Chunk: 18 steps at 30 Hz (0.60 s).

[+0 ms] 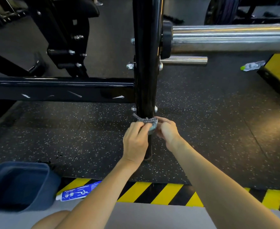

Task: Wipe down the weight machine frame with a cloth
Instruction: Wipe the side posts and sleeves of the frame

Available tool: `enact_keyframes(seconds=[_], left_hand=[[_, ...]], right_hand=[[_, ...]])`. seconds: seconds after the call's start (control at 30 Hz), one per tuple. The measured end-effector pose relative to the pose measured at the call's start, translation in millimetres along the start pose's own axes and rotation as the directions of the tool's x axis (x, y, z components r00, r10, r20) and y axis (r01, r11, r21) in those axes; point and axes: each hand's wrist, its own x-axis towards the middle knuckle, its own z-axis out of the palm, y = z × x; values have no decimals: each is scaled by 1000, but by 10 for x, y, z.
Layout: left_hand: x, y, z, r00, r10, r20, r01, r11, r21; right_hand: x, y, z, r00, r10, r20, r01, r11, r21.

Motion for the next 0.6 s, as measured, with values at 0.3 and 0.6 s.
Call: enact_keyframes(seconds=[0.3, 0.6], left_hand=[[1179, 139, -353, 924, 119, -363, -145, 988, -45], [-356, -249, 245, 966, 178, 190, -184, 983, 15]], right_hand=[[-12, -48, -60, 999, 34, 7, -34, 998, -62], [145, 76, -82, 999, 32, -44, -32, 999, 2]])
